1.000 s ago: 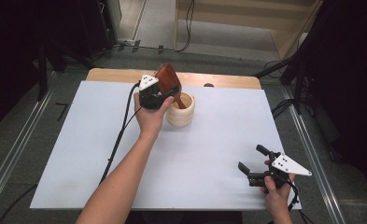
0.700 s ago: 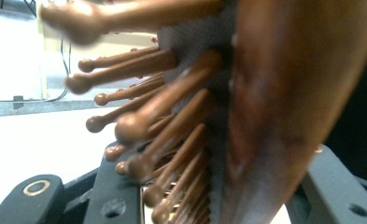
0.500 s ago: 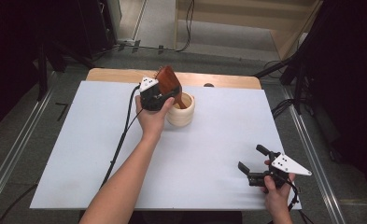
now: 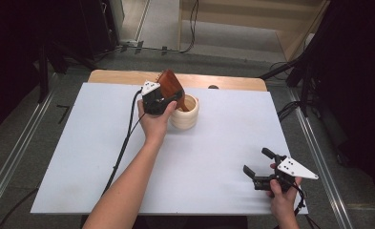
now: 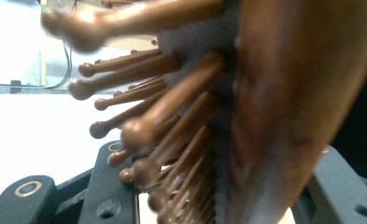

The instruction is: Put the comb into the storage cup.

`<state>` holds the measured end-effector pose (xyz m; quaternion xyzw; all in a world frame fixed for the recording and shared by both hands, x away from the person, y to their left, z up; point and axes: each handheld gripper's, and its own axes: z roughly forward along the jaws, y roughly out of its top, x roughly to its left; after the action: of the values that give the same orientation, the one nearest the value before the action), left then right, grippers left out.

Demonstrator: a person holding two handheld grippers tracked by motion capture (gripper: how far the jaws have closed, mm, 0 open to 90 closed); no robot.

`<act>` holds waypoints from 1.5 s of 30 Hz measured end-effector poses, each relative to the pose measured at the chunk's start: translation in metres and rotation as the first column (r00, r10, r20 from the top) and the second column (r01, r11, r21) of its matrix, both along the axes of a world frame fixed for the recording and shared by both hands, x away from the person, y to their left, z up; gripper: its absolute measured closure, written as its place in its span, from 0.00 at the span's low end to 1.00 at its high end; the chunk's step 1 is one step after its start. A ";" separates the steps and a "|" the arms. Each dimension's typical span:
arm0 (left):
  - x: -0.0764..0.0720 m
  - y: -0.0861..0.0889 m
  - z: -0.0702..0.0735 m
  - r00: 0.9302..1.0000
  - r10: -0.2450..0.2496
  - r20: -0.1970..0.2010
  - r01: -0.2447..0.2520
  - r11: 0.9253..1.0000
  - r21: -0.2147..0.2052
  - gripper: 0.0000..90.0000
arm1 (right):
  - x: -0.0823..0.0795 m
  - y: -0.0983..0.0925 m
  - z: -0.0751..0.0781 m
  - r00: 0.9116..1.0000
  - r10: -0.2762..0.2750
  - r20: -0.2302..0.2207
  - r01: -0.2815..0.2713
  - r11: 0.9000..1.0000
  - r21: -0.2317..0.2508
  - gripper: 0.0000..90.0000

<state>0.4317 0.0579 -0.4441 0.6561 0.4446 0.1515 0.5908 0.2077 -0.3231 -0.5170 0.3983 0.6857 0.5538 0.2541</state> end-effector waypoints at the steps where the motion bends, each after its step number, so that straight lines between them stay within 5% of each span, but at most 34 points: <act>1: 0.000 0.000 0.000 1.000 -0.001 0.002 0.001 1.000 0.001 0.57 | 0.000 0.000 0.000 1.000 0.000 0.000 0.000 1.000 -0.001 0.00; 20: 0.003 0.010 0.001 0.998 -0.051 -0.020 0.052 0.997 0.050 0.30 | 0.000 0.000 0.000 1.000 -0.001 0.002 0.001 1.000 -0.006 0.00; 23: 0.004 0.012 0.000 0.996 -0.082 -0.033 0.083 0.996 0.020 0.22 | 0.000 0.000 0.000 1.000 -0.002 0.001 0.002 1.000 -0.007 0.00; 31: 0.001 0.016 0.004 0.997 -0.081 -0.009 0.081 0.996 0.046 0.00 | 0.001 0.001 0.000 1.000 -0.002 0.001 0.002 1.000 -0.007 0.00; 45: -0.010 0.037 0.005 0.995 -0.099 0.019 0.098 0.994 0.037 0.00 | 0.001 0.002 0.000 1.000 -0.008 0.001 0.008 1.000 -0.016 0.00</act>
<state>0.4219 0.0946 -0.4388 0.6862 0.4026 0.1369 0.5901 0.2084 -0.3212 -0.5174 0.3987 0.6884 0.5473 0.2599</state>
